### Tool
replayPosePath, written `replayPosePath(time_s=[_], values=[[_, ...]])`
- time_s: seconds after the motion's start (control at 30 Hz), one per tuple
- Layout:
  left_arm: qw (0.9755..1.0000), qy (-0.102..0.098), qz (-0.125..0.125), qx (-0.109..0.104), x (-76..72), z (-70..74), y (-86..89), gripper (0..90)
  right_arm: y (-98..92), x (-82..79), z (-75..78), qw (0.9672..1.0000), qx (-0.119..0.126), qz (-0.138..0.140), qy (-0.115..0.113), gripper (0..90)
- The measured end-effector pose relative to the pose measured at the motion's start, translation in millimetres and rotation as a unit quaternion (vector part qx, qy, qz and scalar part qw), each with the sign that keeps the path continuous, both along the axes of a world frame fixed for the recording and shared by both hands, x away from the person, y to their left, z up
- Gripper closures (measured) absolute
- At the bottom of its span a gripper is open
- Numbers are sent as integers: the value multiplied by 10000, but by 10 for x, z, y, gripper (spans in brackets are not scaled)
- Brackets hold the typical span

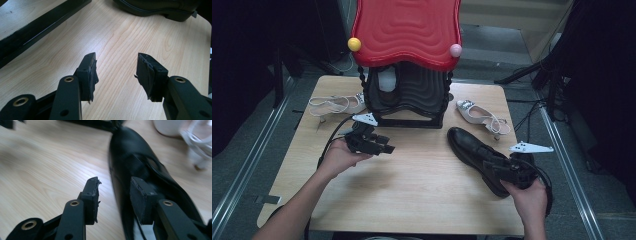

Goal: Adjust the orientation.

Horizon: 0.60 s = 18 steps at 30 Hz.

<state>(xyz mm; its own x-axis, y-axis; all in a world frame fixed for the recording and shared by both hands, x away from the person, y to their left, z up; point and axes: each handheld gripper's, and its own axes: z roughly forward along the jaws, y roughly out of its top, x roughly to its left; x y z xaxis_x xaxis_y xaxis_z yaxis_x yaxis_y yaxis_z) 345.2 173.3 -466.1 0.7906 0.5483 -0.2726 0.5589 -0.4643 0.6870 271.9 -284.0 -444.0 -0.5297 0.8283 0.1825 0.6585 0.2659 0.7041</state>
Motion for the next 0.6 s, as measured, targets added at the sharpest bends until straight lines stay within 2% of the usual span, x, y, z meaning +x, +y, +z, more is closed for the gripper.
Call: replayPosePath(time_s=[0.17,0.23,0.33,0.43,0.5,0.6], values=[[10000,-5,19,-23,-3,-1,-13,508,-38,12,-69,9997,-156,-110,172,609],[10000,13,16,-28,-1,-4,-12,508,-49,21,-68,9996,-135,-129,210,627],[10000,-4,29,-15,-1,-3,-3,508,-78,16,-74,9989,-56,-149,430,639],[10000,-12,35,-27,2,-1,2,507,-66,39,-119,9976,-258,-121,631,627],[10000,-2,37,-37,-1,-6,-5,507,-35,53,-136,9976,-346,-90,600,617],[10000,-12,28,-18,-1,-13,-22,508,40,109,-156,9978,-298,-64,591,612]])
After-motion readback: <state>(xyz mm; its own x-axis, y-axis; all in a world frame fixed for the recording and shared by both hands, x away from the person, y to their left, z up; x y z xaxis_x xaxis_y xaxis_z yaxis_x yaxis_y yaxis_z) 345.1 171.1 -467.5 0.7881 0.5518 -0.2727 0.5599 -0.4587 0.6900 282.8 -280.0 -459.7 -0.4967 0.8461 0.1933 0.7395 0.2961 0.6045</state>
